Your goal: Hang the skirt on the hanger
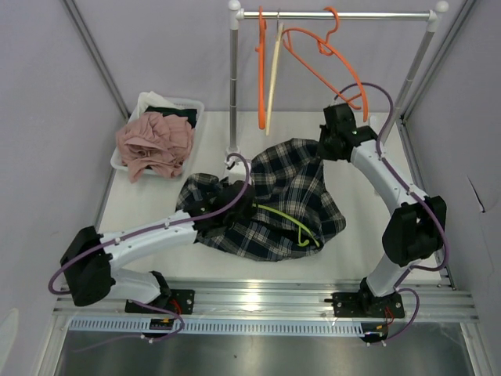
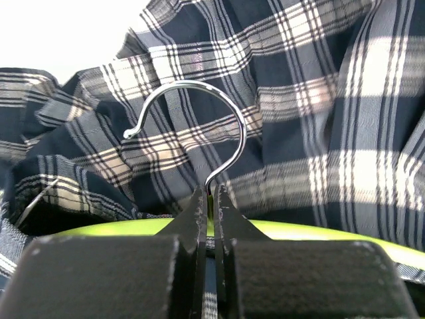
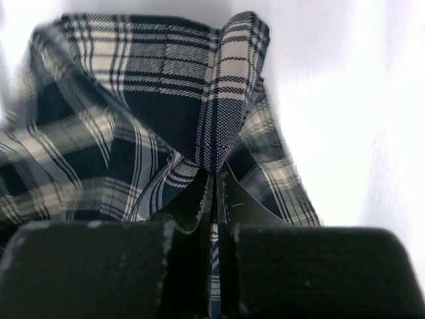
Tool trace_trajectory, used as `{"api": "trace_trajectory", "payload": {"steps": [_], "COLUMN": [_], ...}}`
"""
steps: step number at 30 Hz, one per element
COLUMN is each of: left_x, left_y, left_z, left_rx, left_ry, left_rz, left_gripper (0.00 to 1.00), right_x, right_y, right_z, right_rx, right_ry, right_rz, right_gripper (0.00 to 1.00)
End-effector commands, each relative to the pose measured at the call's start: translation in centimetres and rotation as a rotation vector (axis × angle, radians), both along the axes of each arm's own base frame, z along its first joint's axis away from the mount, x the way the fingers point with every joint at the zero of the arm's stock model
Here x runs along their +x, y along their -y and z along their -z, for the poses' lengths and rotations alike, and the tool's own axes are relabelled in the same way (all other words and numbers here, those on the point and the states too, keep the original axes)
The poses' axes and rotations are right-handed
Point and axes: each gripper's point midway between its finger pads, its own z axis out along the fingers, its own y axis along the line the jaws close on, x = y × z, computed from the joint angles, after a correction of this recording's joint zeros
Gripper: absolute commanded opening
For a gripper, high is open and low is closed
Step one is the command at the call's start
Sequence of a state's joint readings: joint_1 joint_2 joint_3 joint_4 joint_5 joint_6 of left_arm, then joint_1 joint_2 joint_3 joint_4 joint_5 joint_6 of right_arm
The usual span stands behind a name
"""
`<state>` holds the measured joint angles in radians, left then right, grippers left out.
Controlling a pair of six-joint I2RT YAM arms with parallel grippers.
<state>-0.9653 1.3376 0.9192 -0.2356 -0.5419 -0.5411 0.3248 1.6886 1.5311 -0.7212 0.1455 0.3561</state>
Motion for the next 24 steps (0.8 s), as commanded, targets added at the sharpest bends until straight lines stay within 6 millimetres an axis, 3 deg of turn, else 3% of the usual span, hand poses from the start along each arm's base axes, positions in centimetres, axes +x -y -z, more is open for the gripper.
{"api": "trace_trajectory", "payload": {"steps": [1,5,7,8,9,10,11,14,16,17,19,23,24], "left_x": [-0.7,-1.4,-1.3,-1.3,-1.1,-1.0,-0.9,-0.6,-0.6,-0.6,-0.5,-0.4,-0.4], "left_y": [-1.6,-2.4,-2.8,-2.9,-3.2,-3.4,-3.4,-3.7,-3.8,-3.8,-4.1,-4.1,-4.0], "left_z": [-0.3,1.5,2.3,2.7,2.9,3.4,3.5,3.6,3.5,3.3,3.1,2.7,2.8], "left_rx": [0.022,0.028,0.045,0.041,0.044,0.053,0.043,0.027,0.011,-0.005,-0.006,-0.012,-0.012], "left_ry": [0.025,0.000,-0.008,-0.013,-0.007,-0.012,-0.014,-0.005,0.004,0.010,0.019,0.026,0.024], "left_rz": [0.022,0.006,-0.017,-0.034,-0.054,-0.071,-0.090,-0.135,-0.150,-0.156,-0.166,-0.168,-0.167], "left_gripper": [0.00,0.00,0.00,0.00,0.00,0.00,0.00,0.00,0.00,0.00,0.00,0.00,0.00], "right_x": [2.0,1.9,0.8,0.6,0.0,-1.3,-1.9,-4.8,-6.3,-7.5,-8.8,-13.0,-14.3], "right_y": [1.5,1.5,1.4,0.8,0.8,1.0,0.6,0.8,0.5,0.6,0.1,-1.5,-1.8], "right_z": [-2.2,-0.8,1.1,1.6,1.5,3.4,3.8,5.3,4.5,5.2,4.5,1.4,1.9], "right_rx": [-0.078,-0.082,-0.071,-0.061,-0.048,-0.056,-0.053,-0.050,-0.038,-0.035,-0.017,0.060,0.071], "right_ry": [0.051,0.019,-0.019,-0.012,-0.007,-0.048,-0.044,-0.070,-0.043,-0.059,-0.039,0.019,0.006], "right_rz": [0.030,0.028,0.024,0.012,0.009,0.007,-0.005,-0.013,-0.018,-0.014,-0.029,-0.082,-0.093], "right_gripper": [0.00,0.00,0.07,0.19,0.24,0.32,0.47,0.66,0.75,0.76,0.75,0.63,0.57]}}
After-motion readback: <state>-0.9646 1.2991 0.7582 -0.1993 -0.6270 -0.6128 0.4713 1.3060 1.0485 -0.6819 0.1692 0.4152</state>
